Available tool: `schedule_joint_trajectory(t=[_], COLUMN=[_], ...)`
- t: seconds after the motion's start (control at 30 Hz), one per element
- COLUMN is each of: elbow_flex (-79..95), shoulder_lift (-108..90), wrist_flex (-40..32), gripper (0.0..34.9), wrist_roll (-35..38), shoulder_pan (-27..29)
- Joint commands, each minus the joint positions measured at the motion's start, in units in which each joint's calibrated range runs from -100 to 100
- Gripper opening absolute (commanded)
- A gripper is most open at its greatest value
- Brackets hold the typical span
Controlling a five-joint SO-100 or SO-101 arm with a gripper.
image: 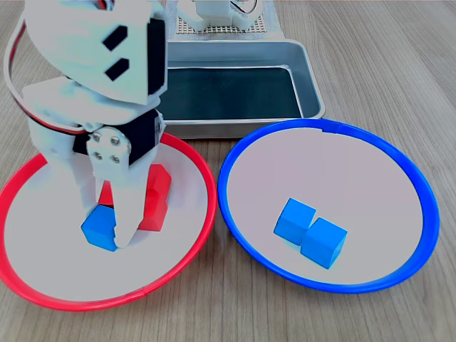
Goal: Relocate any misplaced blocks to their matching dishes.
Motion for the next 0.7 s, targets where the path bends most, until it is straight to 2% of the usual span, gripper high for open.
schedule_joint_trajectory(t=[0.0,0.3,0.5,0.57,0.6,0.67], elbow_flex=[-0.6,-3.3,3.8,7.6,10.8,12.8], shoulder_lift=[-3.7,-13.2,-21.4,-23.9,-25.4,-25.9], wrist_flex=[-0.5,0.7,3.9,4.5,4.9,5.1], gripper=[0.4,0.4,0.4,0.4,0.4,0.4], wrist_roll=[-0.4,-5.5,-11.4,-14.1,-16.8,-18.9], shoulder_pan=[0.1,-3.1,-10.6,-14.2,-17.6,-20.4])
